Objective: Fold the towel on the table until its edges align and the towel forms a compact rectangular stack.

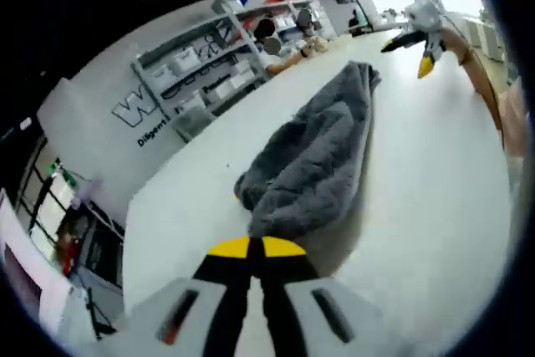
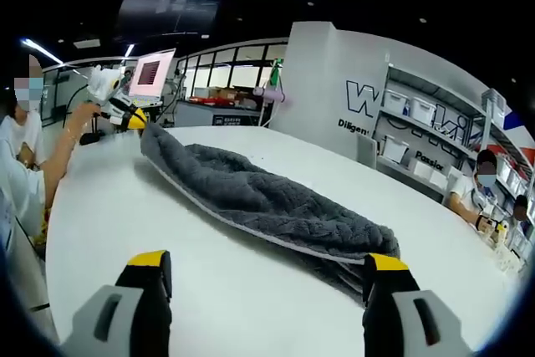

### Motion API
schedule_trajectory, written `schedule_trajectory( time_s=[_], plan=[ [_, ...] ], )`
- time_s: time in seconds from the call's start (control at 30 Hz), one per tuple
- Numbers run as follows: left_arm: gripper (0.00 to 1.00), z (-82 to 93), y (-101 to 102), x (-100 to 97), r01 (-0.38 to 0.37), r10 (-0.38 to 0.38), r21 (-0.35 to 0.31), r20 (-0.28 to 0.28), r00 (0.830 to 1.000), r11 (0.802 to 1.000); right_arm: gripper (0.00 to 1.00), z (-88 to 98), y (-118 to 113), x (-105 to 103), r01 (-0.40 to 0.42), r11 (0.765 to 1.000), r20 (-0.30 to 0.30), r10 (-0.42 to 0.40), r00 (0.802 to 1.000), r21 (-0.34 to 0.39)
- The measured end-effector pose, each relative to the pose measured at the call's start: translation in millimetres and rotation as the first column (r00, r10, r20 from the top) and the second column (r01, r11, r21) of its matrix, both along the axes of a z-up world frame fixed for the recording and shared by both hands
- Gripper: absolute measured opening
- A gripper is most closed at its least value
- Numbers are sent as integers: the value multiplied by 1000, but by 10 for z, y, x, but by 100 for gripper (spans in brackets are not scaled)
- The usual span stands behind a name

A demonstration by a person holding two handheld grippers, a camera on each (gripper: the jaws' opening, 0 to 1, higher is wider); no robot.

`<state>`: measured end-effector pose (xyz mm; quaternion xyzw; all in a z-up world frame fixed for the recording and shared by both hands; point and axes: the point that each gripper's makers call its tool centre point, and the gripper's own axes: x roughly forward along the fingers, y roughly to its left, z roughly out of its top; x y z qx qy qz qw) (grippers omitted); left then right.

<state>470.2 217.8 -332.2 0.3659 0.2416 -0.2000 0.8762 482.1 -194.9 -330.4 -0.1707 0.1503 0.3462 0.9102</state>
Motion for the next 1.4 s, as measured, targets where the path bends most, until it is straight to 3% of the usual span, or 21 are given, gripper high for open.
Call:
schedule_trajectory(
  time_s=[0.13, 0.27, 0.37, 0.6, 0.8, 1.1, 1.4],
  plan=[
    [4, -322, 45, -122, -21, 26, 35, -155, 988, 999, 99, -2, 5, -2, -2, 1000, 0, 2, 1000, -3],
    [4, -458, 74, -257, -20, 24, 20, -245, 969, 1000, 99, 2, 3, 5, -3, 1000, 0, 3, 1000, -5],
    [4, -502, 113, -345, -20, 22, 12, -285, 958, 1000, 99, 3, 10, 1, -6, 1000, 0, 6, 1000, -6],
    [4, -695, 212, -401, -19, 49, 89, -348, 936, 996, 99, -10, 25, -6, -14, 1000, -2, 14, 1000, -13],
    [5, -738, 202, -368, -8, 58, 141, -352, 934, 990, 99, -14, 35, -16, -19, 1000, -3, 19, 1000, -16],
    [5, -734, 443, -163, -115, 153, 140, -301, 941, 983, 99, -13, 35, -26, -22, 1000, -4, 22, 1000, -14],
    [9, -707, 425, -150, -90, 116, 105, -269, 956, 990, 99, -34, 37, -27, -25, 1000, -11, 24, 1000, -17]
  ],
)
